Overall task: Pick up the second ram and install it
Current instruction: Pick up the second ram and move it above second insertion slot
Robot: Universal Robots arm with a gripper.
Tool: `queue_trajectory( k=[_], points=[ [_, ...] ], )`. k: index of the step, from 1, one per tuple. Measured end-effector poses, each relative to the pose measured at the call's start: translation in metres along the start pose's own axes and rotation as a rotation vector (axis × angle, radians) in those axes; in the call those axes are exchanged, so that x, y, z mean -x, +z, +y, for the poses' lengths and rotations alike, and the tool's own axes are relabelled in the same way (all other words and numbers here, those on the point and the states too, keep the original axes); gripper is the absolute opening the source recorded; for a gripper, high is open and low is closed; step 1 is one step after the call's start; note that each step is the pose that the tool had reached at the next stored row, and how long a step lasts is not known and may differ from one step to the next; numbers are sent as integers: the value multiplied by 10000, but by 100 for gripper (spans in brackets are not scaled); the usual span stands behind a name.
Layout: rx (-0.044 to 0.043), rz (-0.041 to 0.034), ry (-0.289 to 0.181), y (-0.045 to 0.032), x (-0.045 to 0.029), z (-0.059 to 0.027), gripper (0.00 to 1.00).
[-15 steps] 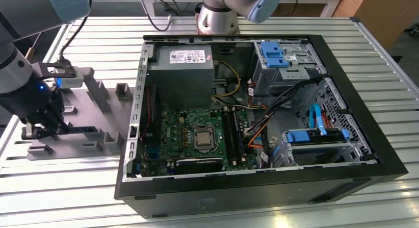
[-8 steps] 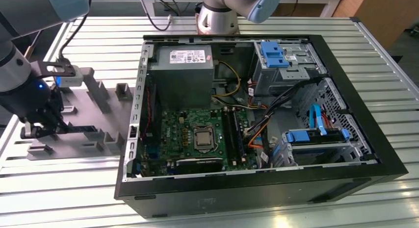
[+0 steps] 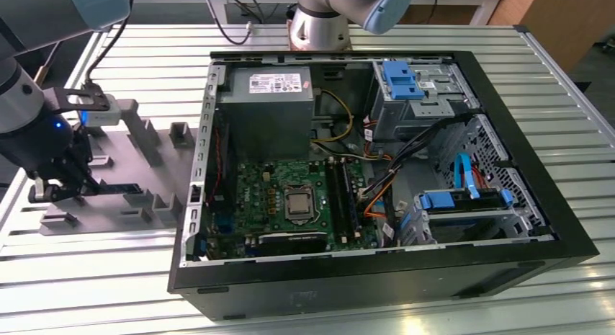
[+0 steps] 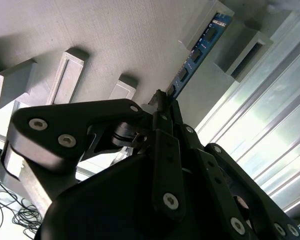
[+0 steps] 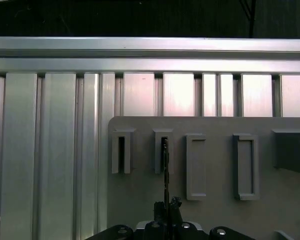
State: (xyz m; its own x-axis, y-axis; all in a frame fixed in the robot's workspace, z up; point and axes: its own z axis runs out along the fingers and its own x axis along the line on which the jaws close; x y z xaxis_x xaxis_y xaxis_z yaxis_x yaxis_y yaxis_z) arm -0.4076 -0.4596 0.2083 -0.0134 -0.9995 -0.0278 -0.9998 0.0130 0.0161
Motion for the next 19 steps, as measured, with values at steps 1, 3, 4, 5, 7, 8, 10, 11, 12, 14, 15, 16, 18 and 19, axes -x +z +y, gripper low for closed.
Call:
queue_trajectory(
  k=[1,3,4,5,7,8,10,11,12,14,15,16,18,19],
  points=[
    [1,0,0,-1,0,0,14],
    [3,2,0,-8,0,0,14],
    [4,3,0,-14,0,1,14],
    [2,2,0,-19,0,0,14],
    [3,2,0,-37,1,1,14],
    [1,1,0,-44,1,1,14],
    [1,1,0,-63,2,1,14],
    [1,1,0,-71,2,1,14],
    [0,0,-1,-76,2,1,14],
    [-1,-1,-1,-85,3,1,14],
    [-2,-1,-1,-86,3,1,14],
    [-1,-1,0,-89,3,1,14],
    [0,0,0,-93,4,1,14],
    [-1,-1,0,-94,4,1,14]
  ],
)
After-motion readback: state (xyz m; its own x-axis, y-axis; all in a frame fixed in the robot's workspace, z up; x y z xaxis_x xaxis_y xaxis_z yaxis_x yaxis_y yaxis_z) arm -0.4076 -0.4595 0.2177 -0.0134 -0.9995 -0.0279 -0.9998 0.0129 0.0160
